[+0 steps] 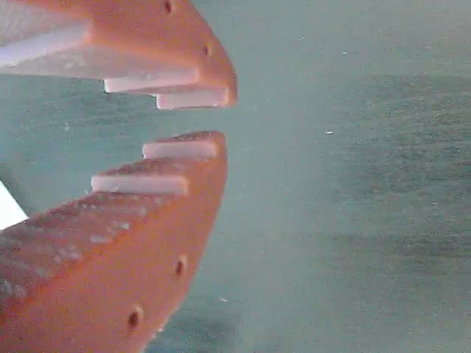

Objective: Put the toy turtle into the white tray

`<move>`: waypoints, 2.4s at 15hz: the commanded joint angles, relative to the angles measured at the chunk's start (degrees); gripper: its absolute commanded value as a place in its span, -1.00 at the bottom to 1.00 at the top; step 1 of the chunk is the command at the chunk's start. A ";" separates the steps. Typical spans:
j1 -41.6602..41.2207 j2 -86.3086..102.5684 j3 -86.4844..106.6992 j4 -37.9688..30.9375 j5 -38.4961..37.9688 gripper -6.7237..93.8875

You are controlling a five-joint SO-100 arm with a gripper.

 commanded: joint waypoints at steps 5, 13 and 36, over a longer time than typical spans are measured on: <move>-5.36 -16.17 -3.25 -11.07 0.26 -0.86; -26.28 -54.84 -41.84 2.37 2.90 -0.86; -48.69 -85.61 -67.41 21.97 -12.22 0.36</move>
